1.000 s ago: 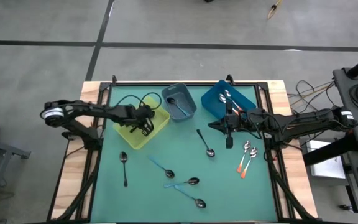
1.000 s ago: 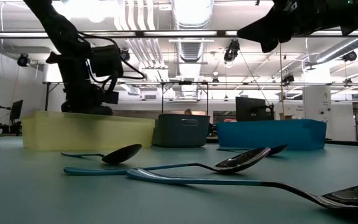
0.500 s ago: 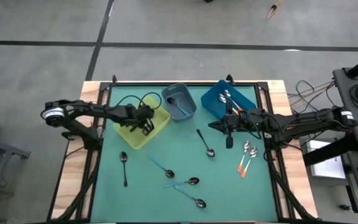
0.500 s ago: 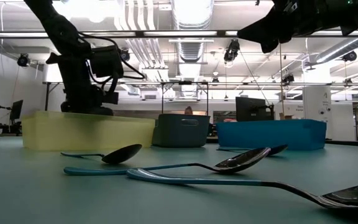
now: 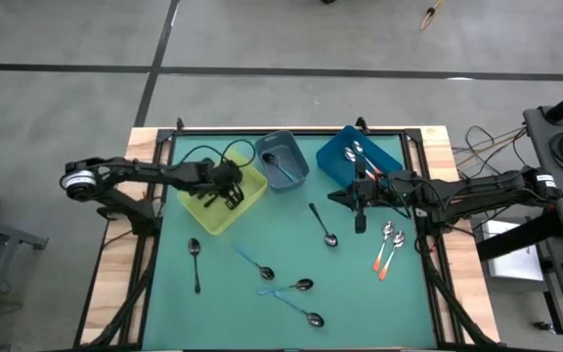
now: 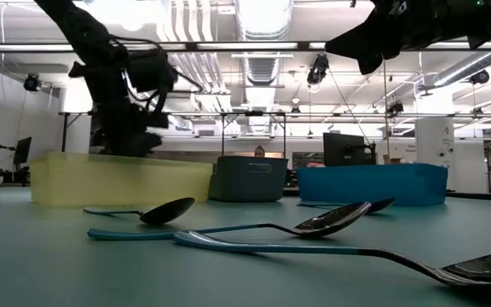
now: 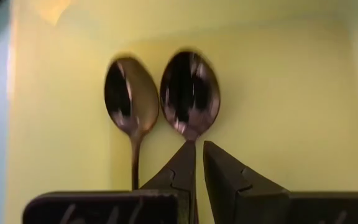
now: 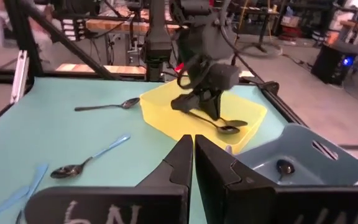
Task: Sort silverware by color (type)
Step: Put the orange spoon into the blue bin
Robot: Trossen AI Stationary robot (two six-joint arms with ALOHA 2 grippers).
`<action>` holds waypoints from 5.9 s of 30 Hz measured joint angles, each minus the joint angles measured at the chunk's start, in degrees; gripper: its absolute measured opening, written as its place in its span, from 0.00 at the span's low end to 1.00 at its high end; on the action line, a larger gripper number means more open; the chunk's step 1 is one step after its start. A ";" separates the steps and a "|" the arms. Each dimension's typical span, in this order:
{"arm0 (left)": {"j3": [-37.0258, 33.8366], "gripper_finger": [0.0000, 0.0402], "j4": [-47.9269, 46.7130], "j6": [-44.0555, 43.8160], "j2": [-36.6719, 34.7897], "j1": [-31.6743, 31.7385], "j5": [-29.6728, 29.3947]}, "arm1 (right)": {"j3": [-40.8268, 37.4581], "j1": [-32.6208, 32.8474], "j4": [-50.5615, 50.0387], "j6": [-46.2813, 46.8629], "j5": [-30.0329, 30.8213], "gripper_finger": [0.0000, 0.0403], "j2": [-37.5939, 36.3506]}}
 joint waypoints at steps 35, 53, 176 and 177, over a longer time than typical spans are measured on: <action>1.63 0.03 29.29 46.80 -21.11 -5.89 28.48 | 20.82 1.80 -51.62 64.10 -3.30 0.02 22.94; -1.08 0.00 26.92 48.87 -21.93 -4.36 26.93 | 15.90 15.55 -69.85 103.55 -20.58 0.02 20.79; -4.86 0.00 18.72 49.25 -40.65 0.60 27.07 | 45.43 -15.73 -65.12 40.75 5.21 0.02 29.65; -4.86 0.00 18.91 49.25 -40.65 0.61 27.07 | 47.58 -17.59 -66.82 38.29 4.99 0.02 31.20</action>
